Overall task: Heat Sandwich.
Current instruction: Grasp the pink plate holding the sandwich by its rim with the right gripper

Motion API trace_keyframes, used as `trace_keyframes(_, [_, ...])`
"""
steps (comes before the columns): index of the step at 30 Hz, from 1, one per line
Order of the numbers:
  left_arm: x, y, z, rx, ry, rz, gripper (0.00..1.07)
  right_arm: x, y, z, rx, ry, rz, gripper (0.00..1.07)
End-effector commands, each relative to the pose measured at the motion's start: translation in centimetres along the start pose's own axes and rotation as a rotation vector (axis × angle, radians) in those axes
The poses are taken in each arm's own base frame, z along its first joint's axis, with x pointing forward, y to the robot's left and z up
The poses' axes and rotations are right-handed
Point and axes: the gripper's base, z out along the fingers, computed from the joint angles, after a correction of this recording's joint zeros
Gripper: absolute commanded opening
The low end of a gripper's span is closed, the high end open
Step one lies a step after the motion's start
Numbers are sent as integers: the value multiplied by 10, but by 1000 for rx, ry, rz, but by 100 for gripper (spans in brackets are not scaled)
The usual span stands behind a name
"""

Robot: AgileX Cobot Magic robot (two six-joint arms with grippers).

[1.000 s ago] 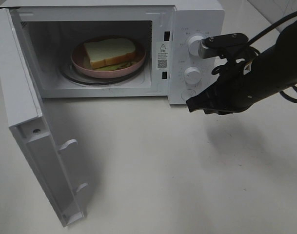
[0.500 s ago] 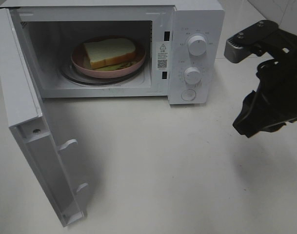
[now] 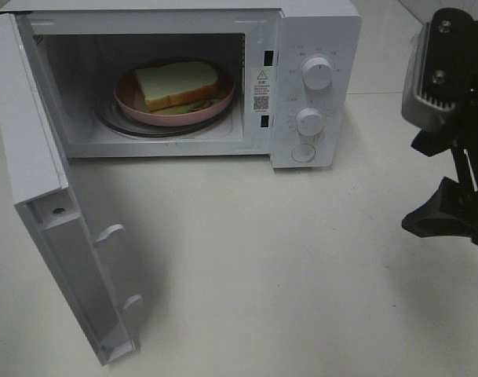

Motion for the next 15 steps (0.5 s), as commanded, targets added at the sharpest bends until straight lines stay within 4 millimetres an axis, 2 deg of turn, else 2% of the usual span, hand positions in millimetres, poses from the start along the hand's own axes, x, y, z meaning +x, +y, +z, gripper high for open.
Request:
trace_keyframes(1, [0,-1,-2,11,-23,-14,91,-3,-1,-2,16,-25,-186,77])
trace_keyframes(5, [0,-1,-2,11,-23,-14,91,-8,2,-2,-6,-90,-315,70])
trace_keyframes(11, [0,-1,-2,11,-23,-14,91,-9,1,-3,9,-101,-315,72])
trace_keyframes(15, [0,-1,-2,11,-23,-14,91,-13,-1,-3,41,-138,-294,77])
